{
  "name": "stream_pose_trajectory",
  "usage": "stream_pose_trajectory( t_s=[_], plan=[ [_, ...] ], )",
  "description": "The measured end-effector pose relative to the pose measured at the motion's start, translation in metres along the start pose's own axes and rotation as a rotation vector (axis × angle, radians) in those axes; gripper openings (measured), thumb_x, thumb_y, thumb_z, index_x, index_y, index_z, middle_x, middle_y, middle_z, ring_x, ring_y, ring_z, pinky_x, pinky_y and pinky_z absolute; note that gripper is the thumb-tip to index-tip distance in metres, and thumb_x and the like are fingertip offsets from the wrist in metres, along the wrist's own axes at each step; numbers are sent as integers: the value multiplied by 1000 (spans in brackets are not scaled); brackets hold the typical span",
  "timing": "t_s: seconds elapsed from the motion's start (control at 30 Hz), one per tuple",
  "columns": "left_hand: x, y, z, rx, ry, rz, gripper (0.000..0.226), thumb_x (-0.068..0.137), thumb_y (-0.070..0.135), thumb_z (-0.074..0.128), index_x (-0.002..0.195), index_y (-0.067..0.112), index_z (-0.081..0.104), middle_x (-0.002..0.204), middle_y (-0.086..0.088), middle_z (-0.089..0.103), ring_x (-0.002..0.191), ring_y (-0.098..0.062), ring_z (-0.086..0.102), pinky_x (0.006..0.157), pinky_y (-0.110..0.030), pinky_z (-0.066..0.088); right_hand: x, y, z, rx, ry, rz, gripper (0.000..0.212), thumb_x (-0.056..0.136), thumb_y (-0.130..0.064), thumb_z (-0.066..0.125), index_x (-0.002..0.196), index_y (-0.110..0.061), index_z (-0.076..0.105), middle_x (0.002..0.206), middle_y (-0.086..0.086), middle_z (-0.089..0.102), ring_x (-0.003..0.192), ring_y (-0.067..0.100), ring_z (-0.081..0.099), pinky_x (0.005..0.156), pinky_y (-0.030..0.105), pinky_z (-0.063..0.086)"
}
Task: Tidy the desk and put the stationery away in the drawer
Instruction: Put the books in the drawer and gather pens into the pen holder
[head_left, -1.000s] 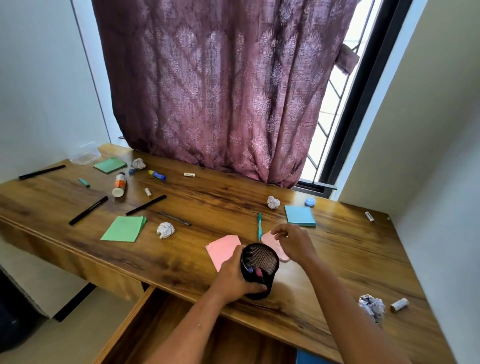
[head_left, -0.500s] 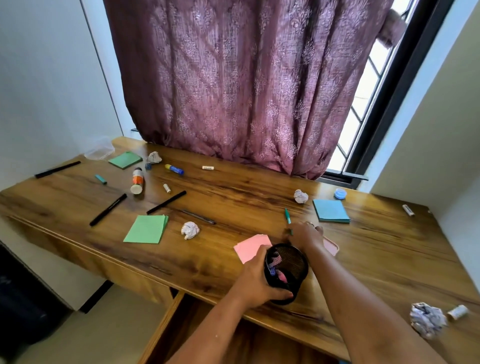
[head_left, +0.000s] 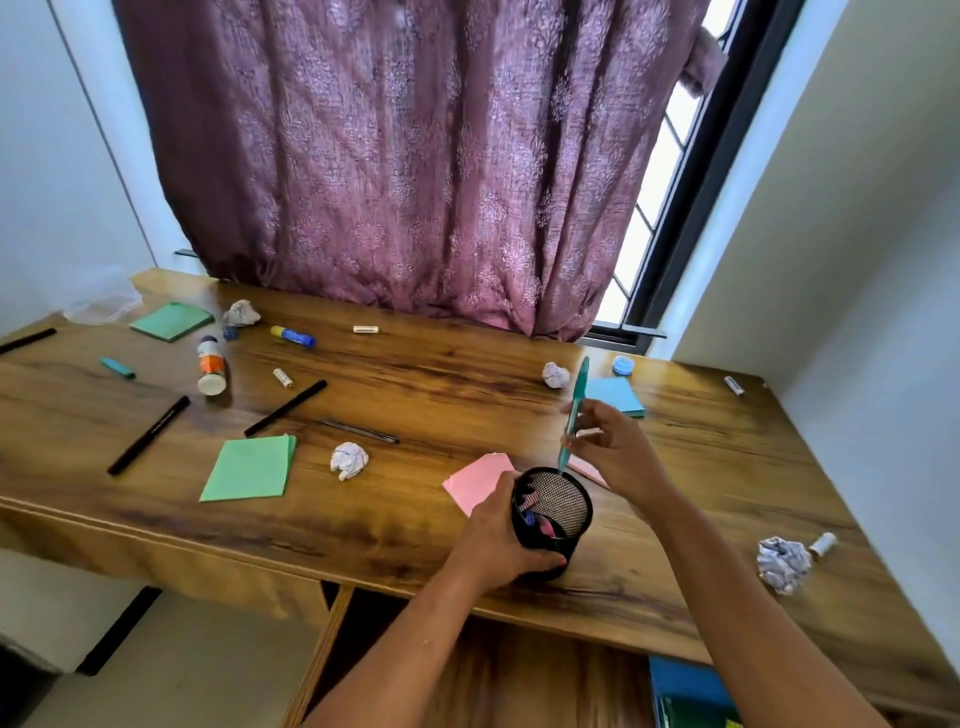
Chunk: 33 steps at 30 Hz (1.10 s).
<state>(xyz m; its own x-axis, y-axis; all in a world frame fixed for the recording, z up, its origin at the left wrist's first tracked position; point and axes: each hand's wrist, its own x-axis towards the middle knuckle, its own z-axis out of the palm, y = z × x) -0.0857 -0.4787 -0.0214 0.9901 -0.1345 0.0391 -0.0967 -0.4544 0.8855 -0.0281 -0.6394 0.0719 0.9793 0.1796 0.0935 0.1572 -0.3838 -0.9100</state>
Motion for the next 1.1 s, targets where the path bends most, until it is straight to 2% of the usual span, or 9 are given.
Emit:
stream_pose_trajectory(
  t_s=[0.1, 0.13, 0.27, 0.43, 0.57, 0.7, 0.83, 1.0, 1.1],
  plan=[
    [1, -2, -1, -4, -9, -8, 90, 44, 52, 83, 118, 28, 37, 119, 5, 59, 112, -17, 54, 94, -39, 49, -33, 0, -3, -349, -39, -81, 17, 80, -3, 71, 95, -11, 67, 92, 2, 70, 82, 15, 67, 72, 9, 47],
    [0, -2, -2, -10, -14, -5, 88, 45, 50, 84, 117, 28, 38, 117, 6, 60, 111, -16, 55, 93, -38, 50, -42, 2, 0, -460, -56, -102, 15, 81, -6, 70, 94, -12, 69, 94, 3, 71, 86, 16, 66, 72, 8, 45],
    [-3, -3, -5, -48, -43, 33, 82, 49, 39, 88, 116, 28, 41, 113, 7, 61, 109, -13, 57, 92, -36, 50, -71, 3, 14, -890, -64, -70, 23, 90, -25, 59, 110, -18, 67, 106, 8, 68, 105, 23, 57, 85, 33, 45],
    [-18, 1, -9, -6, -91, 70, 87, 51, 37, 89, 121, 26, 39, 113, 8, 57, 110, -13, 54, 93, -32, 50, -87, -10, 31, -1016, -159, 97, 28, 94, -24, 45, 115, -19, 62, 115, 11, 66, 107, 31, 59, 87, 38, 48],
    [-38, 8, -12, 13, -151, 117, 87, 52, 35, 88, 122, 22, 38, 113, 9, 55, 107, -10, 54, 88, -24, 50, -111, -9, 39, -967, -194, 163, 31, 93, -21, 40, 116, -21, 60, 120, 7, 63, 108, 26, 58, 88, 40, 50],
    [-64, 5, -17, 22, -162, 166, 93, 47, 45, 86, 124, 22, 38, 117, 7, 57, 108, -11, 55, 91, -33, 51, -146, -17, 44, -873, -177, 177, 31, 97, -25, 42, 123, -21, 58, 126, 3, 59, 114, 21, 55, 95, 37, 47],
    [-94, 7, -29, 39, -119, 229, 91, 46, 46, 86, 120, 17, 41, 114, 4, 59, 105, -14, 57, 87, -36, 52, -186, -36, 58, -738, -87, 137, 34, 96, -22, 49, 128, -20, 57, 128, 0, 58, 117, 15, 52, 100, 30, 44],
    [-152, 9, -52, 0, -114, 304, 85, 48, 40, 89, 118, 25, 44, 111, 11, 61, 104, -7, 59, 88, -27, 51, -249, -68, 84, -626, 22, 29, 30, 92, -13, 55, 120, -19, 64, 114, -4, 63, 107, 9, 54, 95, 21, 42],
    [-187, 3, -72, 19, -146, 333, 86, 48, 39, 89, 118, 35, 40, 113, 16, 60, 107, -2, 57, 92, -25, 49, -283, -86, 99, -586, 39, 45, 27, 92, -15, 58, 118, -20, 65, 103, -8, 60, 94, 6, 52, 80, 7, 35]
  ],
)
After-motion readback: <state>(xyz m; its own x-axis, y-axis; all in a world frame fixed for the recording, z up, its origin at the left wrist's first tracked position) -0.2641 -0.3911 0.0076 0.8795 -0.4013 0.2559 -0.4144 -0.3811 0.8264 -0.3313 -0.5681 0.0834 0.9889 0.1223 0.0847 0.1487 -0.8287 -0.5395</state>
